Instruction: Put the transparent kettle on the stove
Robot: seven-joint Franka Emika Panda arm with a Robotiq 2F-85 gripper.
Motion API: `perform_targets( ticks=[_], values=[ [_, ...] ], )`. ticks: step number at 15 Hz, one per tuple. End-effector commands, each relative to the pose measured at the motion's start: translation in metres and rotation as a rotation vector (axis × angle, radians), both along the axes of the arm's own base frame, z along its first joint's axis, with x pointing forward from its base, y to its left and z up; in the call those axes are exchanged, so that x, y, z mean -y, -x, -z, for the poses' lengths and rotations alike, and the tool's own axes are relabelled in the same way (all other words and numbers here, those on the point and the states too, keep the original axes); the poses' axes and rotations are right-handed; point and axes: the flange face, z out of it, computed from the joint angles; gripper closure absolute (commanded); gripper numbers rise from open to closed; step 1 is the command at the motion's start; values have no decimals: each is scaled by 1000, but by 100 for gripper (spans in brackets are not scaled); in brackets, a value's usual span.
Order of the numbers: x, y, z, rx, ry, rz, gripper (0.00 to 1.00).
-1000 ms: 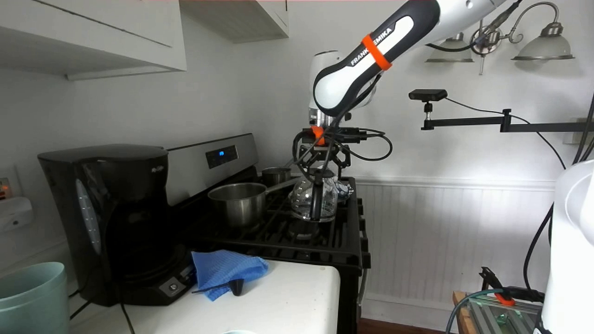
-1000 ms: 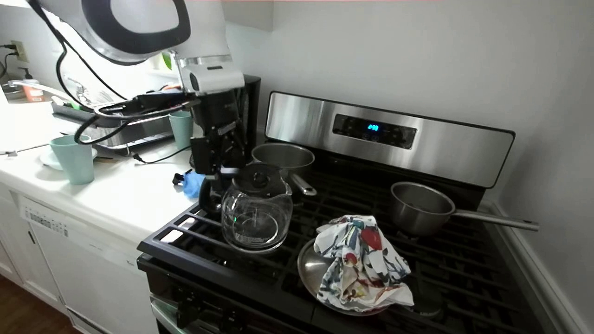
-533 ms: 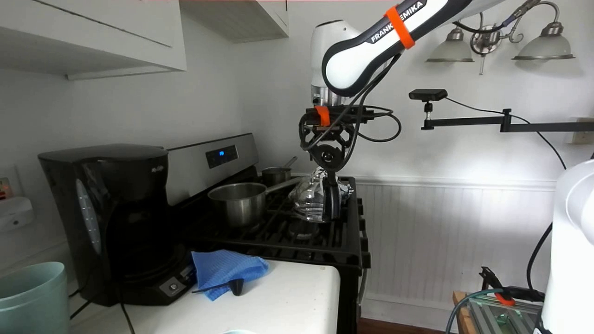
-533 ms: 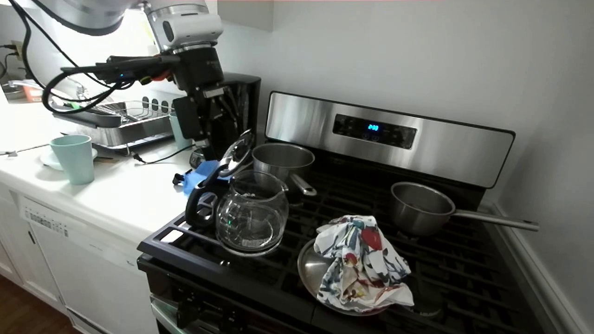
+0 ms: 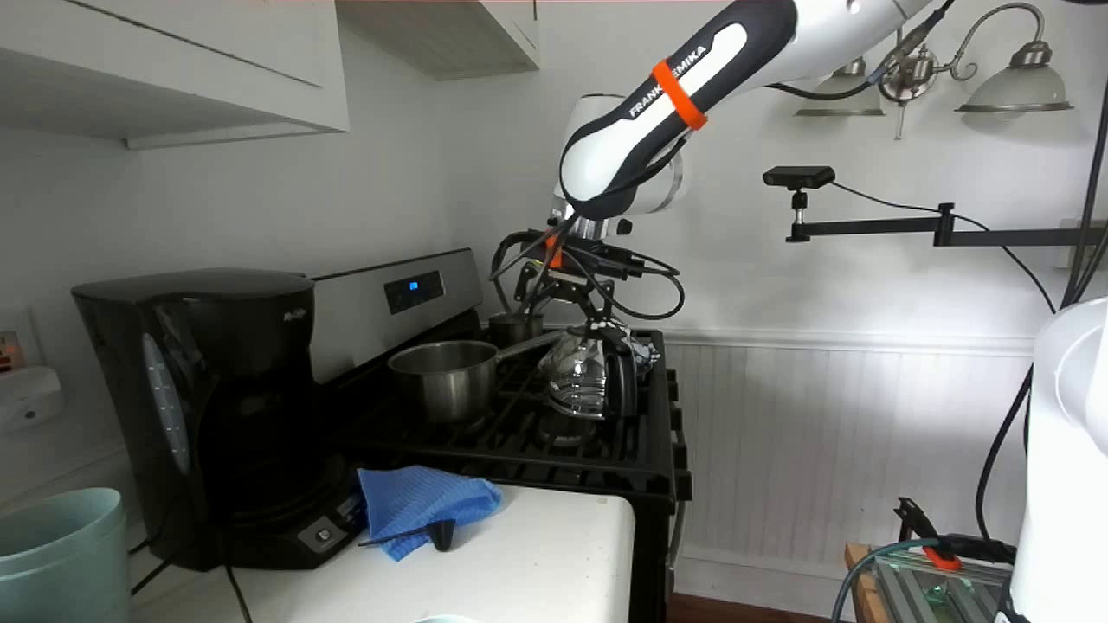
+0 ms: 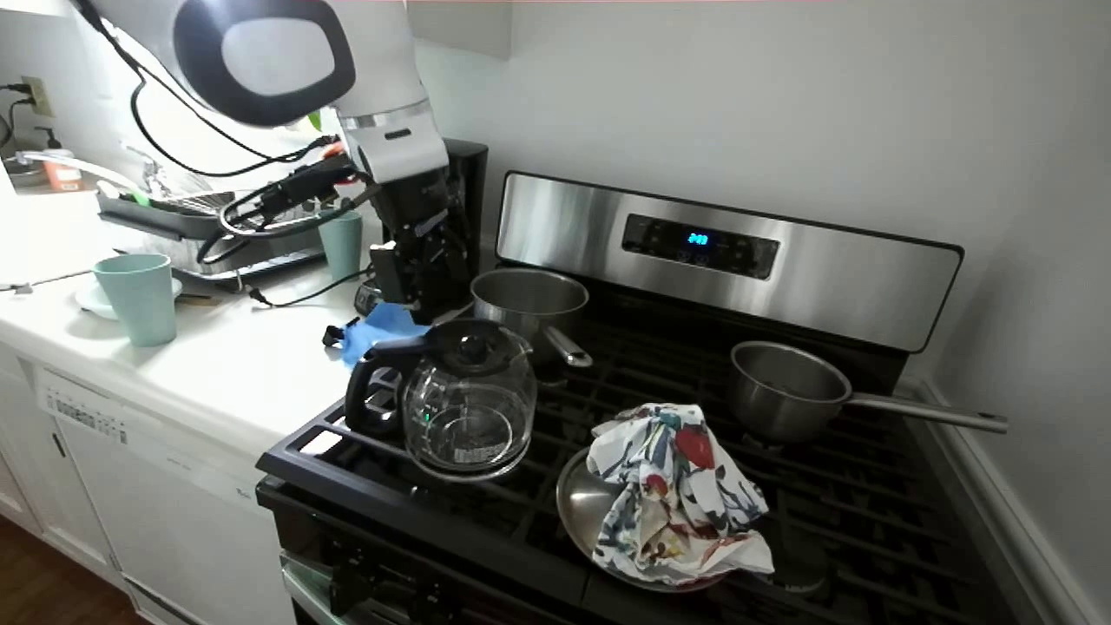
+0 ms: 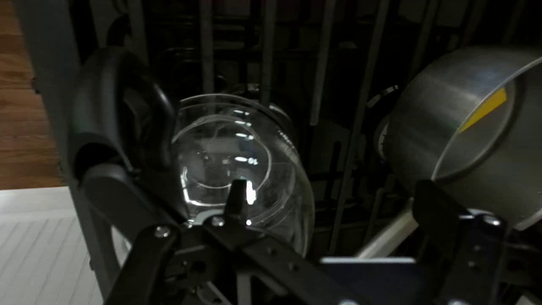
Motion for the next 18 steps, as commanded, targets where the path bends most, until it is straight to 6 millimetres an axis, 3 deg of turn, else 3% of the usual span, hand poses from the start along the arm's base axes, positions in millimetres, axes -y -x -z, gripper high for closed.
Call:
perform_targets(
  ticks=[1, 7, 14, 18],
  values=[
    [7, -15, -4, 70, -38, 4, 0],
    [13, -4, -28, 38, -4, -12, 0],
    [21, 58, -94, -151, 204, -43, 0],
    [9, 90, -133, -210, 266, -40, 0]
  ],
)
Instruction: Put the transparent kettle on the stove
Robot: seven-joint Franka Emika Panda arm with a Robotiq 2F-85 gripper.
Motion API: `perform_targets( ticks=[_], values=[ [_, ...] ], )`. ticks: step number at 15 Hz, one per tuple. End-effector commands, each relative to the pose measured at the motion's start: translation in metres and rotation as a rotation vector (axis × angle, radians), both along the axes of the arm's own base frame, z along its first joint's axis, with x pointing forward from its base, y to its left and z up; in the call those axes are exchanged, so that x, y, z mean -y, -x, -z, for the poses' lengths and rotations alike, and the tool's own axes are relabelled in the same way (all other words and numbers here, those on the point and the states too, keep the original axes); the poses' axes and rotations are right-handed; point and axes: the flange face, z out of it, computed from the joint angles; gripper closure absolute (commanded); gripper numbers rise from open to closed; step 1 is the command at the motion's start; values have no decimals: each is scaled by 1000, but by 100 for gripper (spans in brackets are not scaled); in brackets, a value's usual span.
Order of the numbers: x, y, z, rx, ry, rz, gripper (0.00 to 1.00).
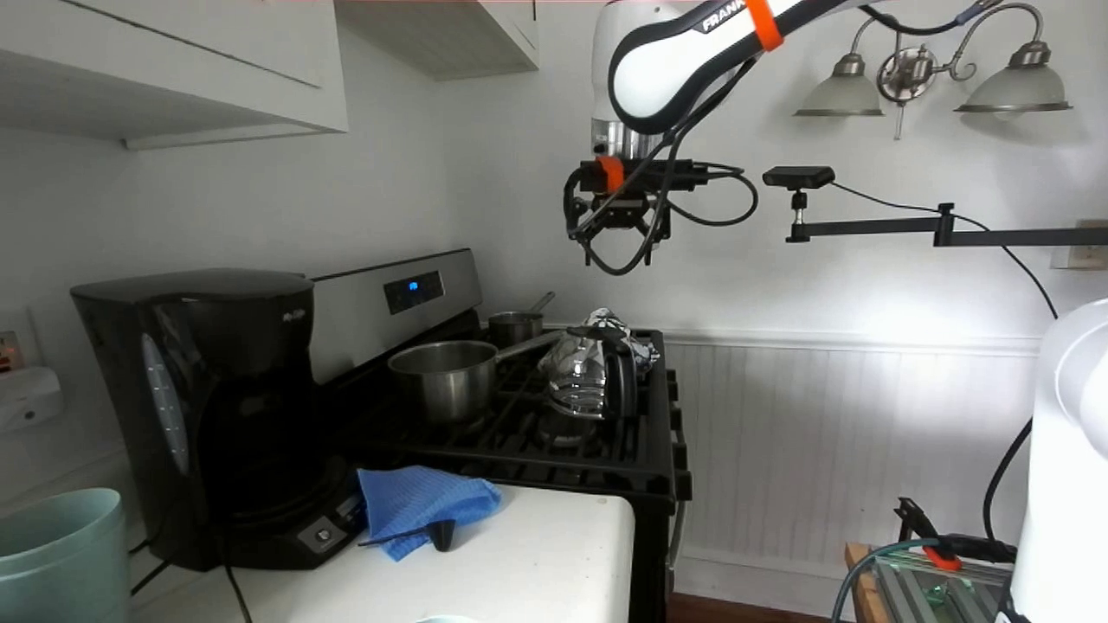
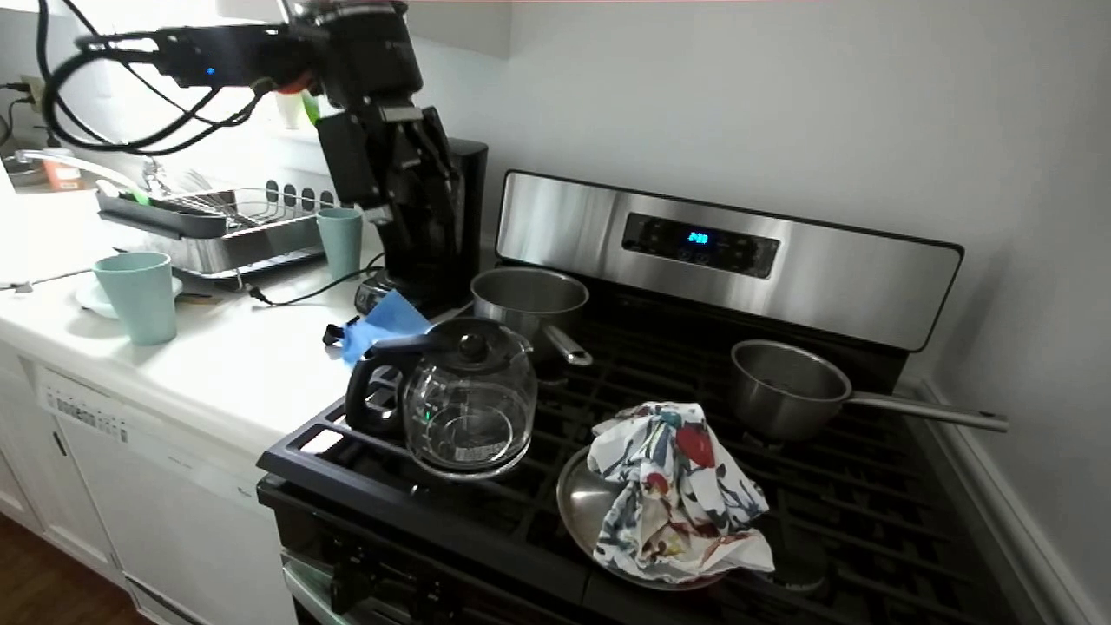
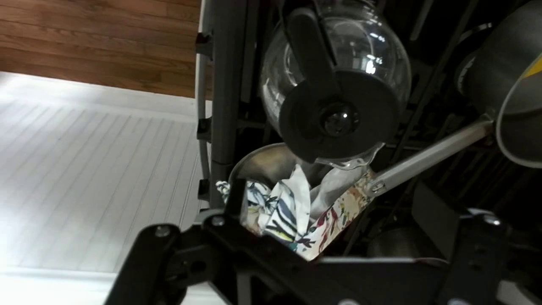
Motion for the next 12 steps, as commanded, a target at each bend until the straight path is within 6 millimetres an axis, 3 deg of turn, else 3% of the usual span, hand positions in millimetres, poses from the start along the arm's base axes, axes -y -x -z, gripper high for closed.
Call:
perform_targets(
  ticks=[1, 6, 7, 12],
  values=[
    [-16, 29, -33, -46, 60, 11, 0],
    [-36, 50, -56, -88, 77, 23, 0],
    [-29, 40, -49, -72, 54, 7, 0],
    [-35, 45, -55, -79, 56, 7, 0]
  ],
)
